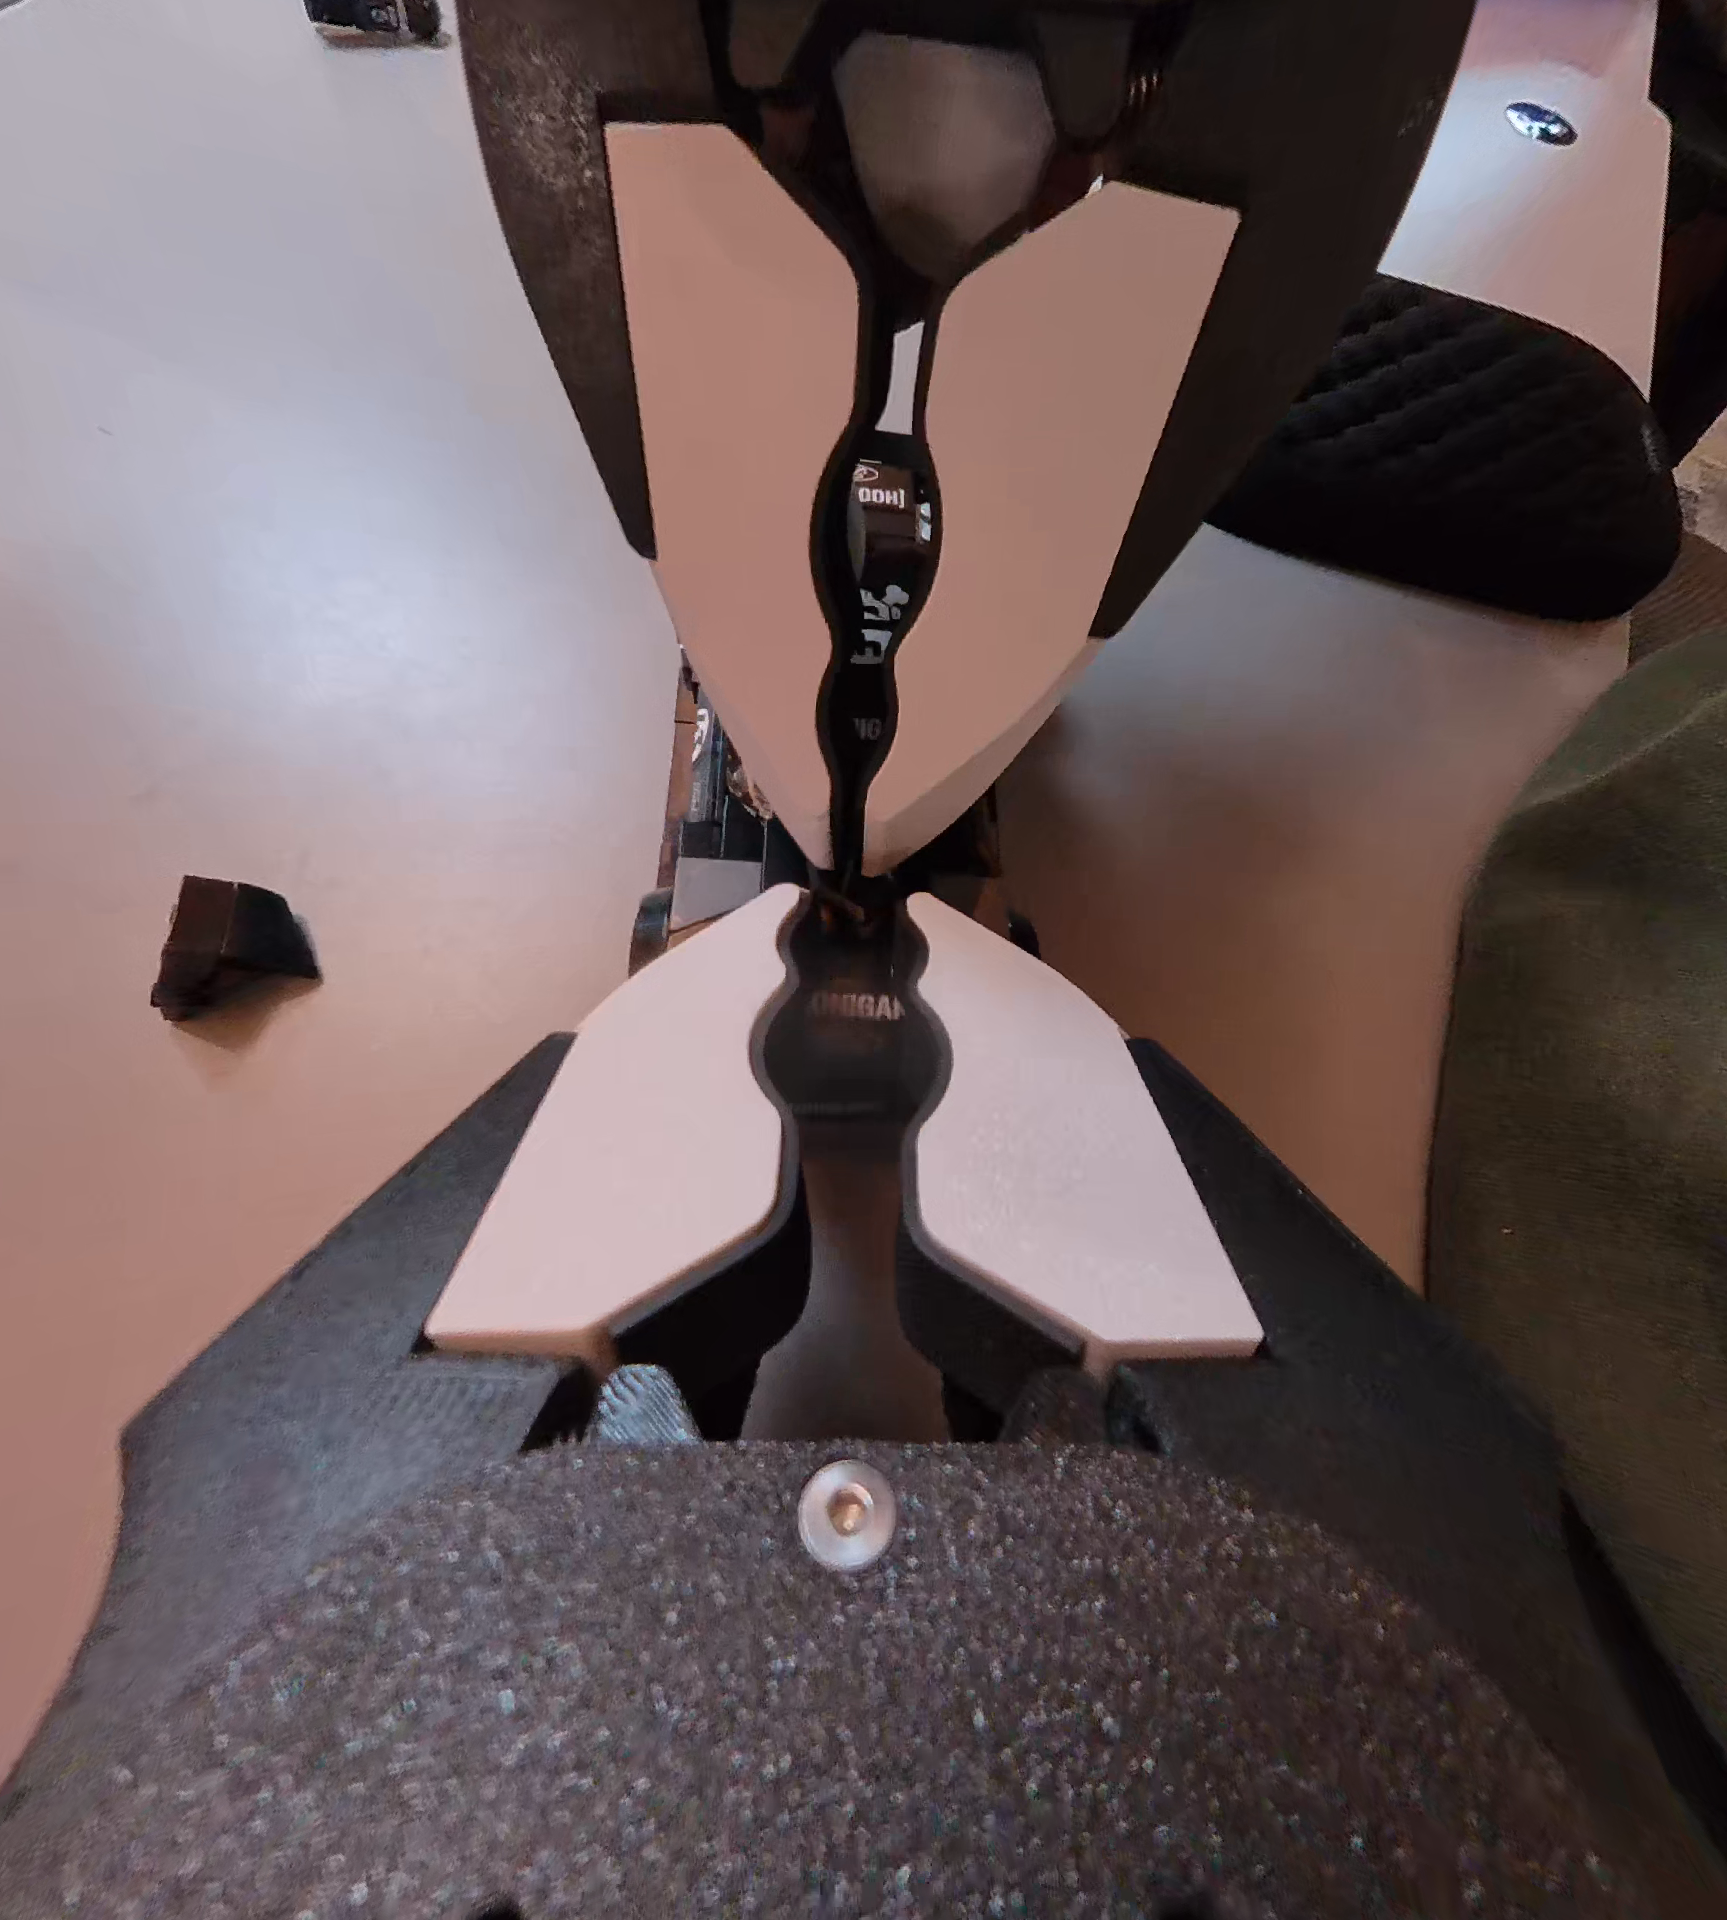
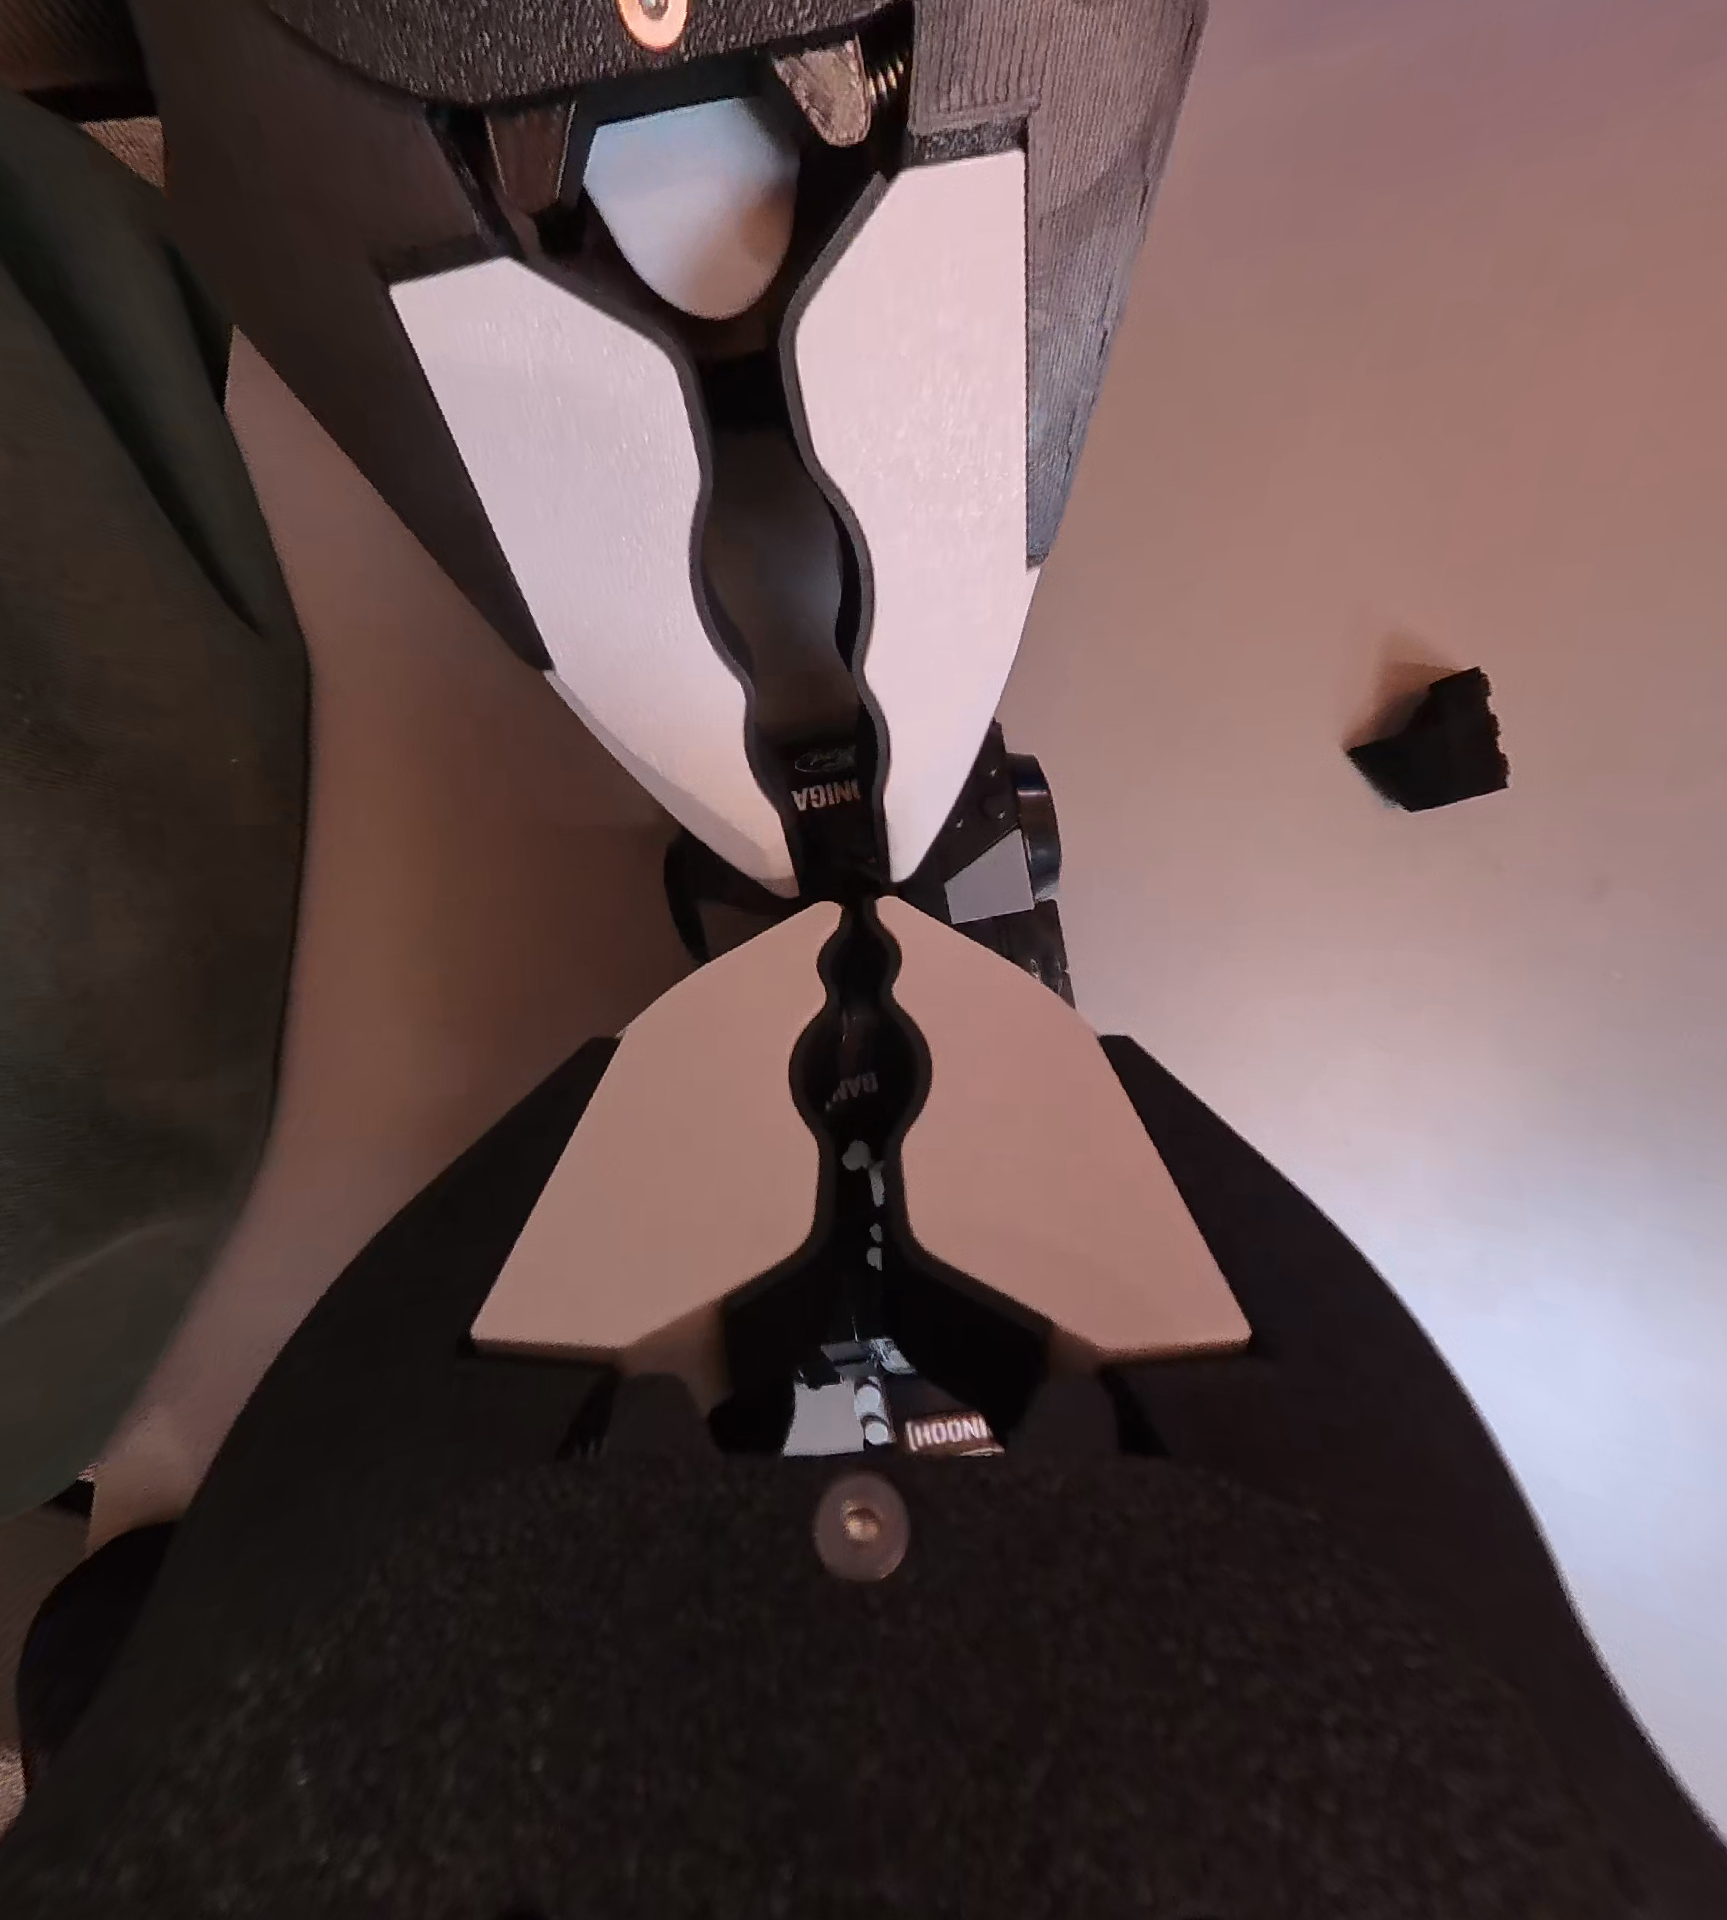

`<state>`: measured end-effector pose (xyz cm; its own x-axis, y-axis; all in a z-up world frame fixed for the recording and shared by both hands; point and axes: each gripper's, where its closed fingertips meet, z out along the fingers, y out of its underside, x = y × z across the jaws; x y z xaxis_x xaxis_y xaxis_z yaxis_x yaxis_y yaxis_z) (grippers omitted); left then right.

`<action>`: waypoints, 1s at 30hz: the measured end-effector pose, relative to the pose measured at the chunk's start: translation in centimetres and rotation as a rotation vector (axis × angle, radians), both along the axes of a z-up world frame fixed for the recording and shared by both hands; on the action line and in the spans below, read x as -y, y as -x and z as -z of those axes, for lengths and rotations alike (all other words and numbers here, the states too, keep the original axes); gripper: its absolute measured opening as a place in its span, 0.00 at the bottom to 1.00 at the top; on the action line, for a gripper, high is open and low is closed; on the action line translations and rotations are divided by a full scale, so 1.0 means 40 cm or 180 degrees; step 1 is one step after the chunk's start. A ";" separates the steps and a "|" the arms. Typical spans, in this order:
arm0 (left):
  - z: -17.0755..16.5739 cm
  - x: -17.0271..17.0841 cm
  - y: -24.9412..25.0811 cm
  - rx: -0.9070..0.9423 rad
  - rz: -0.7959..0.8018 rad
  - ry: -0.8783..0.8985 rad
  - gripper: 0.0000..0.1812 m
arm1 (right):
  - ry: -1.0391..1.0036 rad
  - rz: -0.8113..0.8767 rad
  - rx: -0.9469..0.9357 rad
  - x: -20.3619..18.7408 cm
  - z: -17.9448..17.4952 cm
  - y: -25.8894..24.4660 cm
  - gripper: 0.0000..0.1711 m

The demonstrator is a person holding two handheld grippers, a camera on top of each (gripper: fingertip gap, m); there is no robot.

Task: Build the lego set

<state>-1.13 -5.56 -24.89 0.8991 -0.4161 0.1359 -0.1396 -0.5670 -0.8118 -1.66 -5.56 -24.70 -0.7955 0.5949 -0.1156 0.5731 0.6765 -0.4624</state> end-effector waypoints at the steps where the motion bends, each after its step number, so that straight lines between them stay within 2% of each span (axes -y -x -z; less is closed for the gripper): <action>1: 0.000 0.000 0.000 0.0008 -0.0002 0.0000 0.07 | 0.0010 -0.0003 -0.0008 0.002 -0.002 0.001 0.00; 9: -0.013 0.008 0.009 0.0101 -0.0027 -0.0038 0.11 | 0.0007 -0.0017 0.0007 0.010 -0.002 0.004 0.01; 14: 0.006 0.043 0.040 -0.0200 0.0001 0.0162 0.16 | 0.0012 -0.0008 0.0020 0.015 -0.003 0.006 0.00; 25: 0.010 0.043 0.027 -0.0055 0.0054 0.0123 0.16 | 0.0014 0.0011 0.0039 0.026 0.005 0.012 0.01; 30: 0.010 0.044 0.028 -0.0036 0.0049 0.0112 0.16 | 0.0233 0.0078 -0.0150 0.018 -0.044 0.015 0.04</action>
